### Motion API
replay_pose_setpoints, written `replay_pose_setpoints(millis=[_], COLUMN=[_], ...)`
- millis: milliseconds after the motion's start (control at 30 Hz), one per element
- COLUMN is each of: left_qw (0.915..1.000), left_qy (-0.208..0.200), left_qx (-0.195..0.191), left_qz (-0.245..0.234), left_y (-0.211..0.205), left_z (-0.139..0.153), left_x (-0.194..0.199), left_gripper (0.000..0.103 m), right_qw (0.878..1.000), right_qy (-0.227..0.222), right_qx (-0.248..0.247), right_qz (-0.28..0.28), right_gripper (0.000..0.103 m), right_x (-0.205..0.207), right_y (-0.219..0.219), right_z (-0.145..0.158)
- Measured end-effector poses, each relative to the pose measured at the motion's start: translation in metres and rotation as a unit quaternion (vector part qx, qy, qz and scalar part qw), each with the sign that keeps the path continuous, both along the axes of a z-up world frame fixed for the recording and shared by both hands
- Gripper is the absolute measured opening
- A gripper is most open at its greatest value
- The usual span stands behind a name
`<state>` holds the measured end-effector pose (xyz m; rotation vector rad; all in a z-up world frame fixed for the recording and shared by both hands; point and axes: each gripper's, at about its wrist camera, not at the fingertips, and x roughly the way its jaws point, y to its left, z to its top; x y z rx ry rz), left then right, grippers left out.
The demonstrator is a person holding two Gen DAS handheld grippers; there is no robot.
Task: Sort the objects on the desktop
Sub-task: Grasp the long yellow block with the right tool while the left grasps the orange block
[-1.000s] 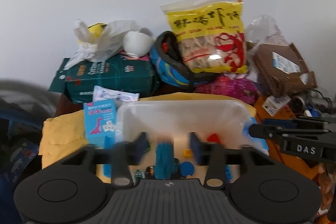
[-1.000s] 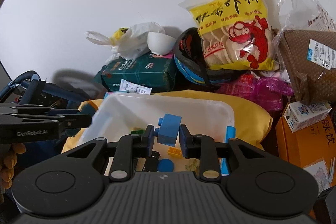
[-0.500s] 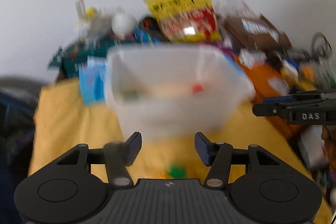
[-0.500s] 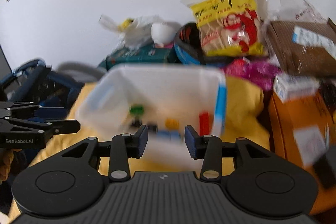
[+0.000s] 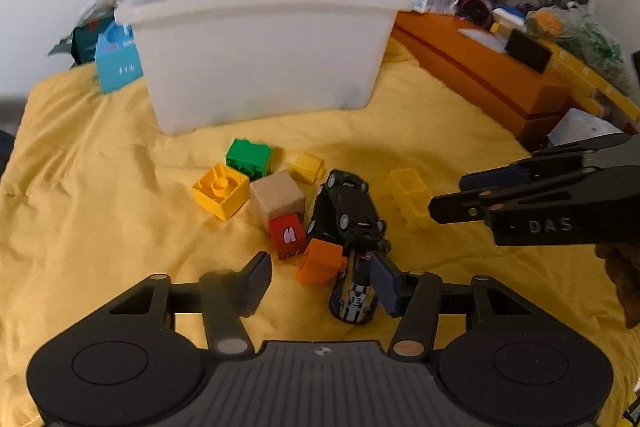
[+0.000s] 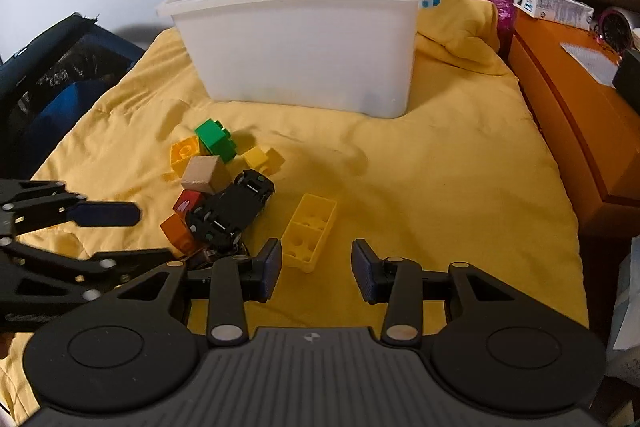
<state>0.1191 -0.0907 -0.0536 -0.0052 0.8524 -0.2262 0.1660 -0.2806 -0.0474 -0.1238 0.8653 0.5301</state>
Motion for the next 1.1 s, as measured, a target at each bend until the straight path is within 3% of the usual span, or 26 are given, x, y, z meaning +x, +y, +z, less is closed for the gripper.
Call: replay_pose_setpoints(millis=[100,133,167,500,633,800,867,1100], left_qw=[0.9998,0.9998,0.9998,0.9994,0.9989,0.9988,0.9988,0.9967], left_qy=[0.007,0.006,0.005,0.007,0.005,0.012,0.011,-0.012], left_qx=[-0.014,-0.016,-0.018,-0.030,-0.038,-0.035,-0.035,-0.060], left_qz=[0.008,0.009,0.007,0.013,0.025,0.031,0.032,0.054], left_y=[-0.002,-0.002,-0.002,0.009,0.019,0.025,0.027,0.040], left_z=[-0.008,-0.008,-0.008,-0.009,-0.005,-0.008,-0.007,0.017], left_x=[0.005,0.006,0.007,-0.001,-0.006,-0.009,-0.009,-0.013], left_gripper=[0.046,0.041,0.029,0.028,0.028,0.028,0.028,0.028], right_qw=[1.000,1.000,1.000,1.000,0.999,0.999,0.999,1.000], right_qy=[0.000,0.001,0.003,0.024,0.035,0.033,0.033,0.016], right_qx=[-0.007,-0.008,-0.007,-0.009,-0.004,-0.003,0.001,0.020], right_qz=[0.001,0.000,0.000,-0.005,0.014,0.024,0.031,0.016], right_gripper=[0.043,0.043,0.043,0.047,0.033,0.035,0.025,0.025], right_x=[0.003,0.003,0.005,0.019,0.020,0.020,0.021,0.014], right_y=[0.003,0.004,0.006,0.020,0.025,0.030,0.031,0.012], right_z=[-0.002,-0.004,-0.006,-0.023,-0.026,-0.028,-0.030,-0.017])
